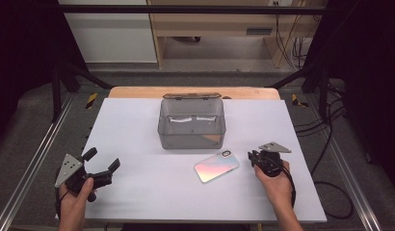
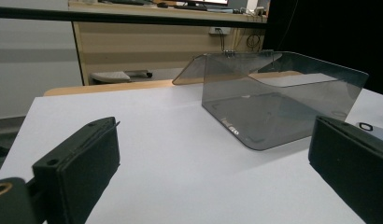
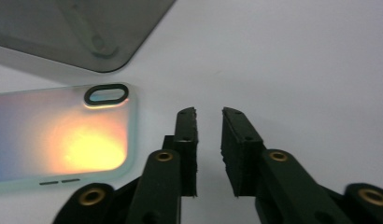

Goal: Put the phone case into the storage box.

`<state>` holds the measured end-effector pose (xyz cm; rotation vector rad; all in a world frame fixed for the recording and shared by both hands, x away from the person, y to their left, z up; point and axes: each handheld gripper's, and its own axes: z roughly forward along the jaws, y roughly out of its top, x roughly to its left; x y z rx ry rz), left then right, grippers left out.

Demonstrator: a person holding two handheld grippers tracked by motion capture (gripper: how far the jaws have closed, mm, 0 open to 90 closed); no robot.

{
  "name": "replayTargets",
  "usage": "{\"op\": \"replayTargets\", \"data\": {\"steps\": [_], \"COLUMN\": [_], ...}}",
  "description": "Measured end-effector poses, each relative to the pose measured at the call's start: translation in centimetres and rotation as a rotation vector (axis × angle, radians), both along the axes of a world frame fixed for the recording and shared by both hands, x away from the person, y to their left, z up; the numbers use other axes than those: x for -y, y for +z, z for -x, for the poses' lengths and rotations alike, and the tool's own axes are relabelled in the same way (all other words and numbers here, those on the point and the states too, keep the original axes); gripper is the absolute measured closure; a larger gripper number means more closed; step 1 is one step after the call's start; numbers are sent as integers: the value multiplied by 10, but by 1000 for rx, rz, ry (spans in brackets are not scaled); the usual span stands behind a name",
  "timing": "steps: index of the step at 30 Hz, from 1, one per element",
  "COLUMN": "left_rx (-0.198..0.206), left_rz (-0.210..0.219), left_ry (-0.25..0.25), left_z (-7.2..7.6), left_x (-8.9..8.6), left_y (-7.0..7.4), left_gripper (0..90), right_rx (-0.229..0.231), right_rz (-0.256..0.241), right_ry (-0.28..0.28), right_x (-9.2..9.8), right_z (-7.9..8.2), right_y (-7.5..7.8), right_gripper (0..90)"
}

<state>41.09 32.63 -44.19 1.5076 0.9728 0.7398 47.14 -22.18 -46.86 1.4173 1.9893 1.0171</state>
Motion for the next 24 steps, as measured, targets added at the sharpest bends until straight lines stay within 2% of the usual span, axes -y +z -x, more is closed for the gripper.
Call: {"op": "replayTargets", "data": {"steps": [4,7,16,24], "left_rx": [-4,-12,-16,-17], "left_rz": [3,-10,-32,-31], "left_ry": [-5,-15,-34,-38], "left_z": [-1,-2,0,-2], "left_x": [2,5,8,10], "left_y": [0,-1,-2,-1], "left_gripper": [20,20,21,21], "right_rx": [-14,-23,-56,-71], "right_rz": [6,1,10,20], "right_ry": [34,56,62,84], "right_x": [-12,-18,-25,-32], "right_z": [-9,-12,-19,-19], "right_y": [-3,-5,-11,-16], "right_gripper": [864,893,900,898]}}
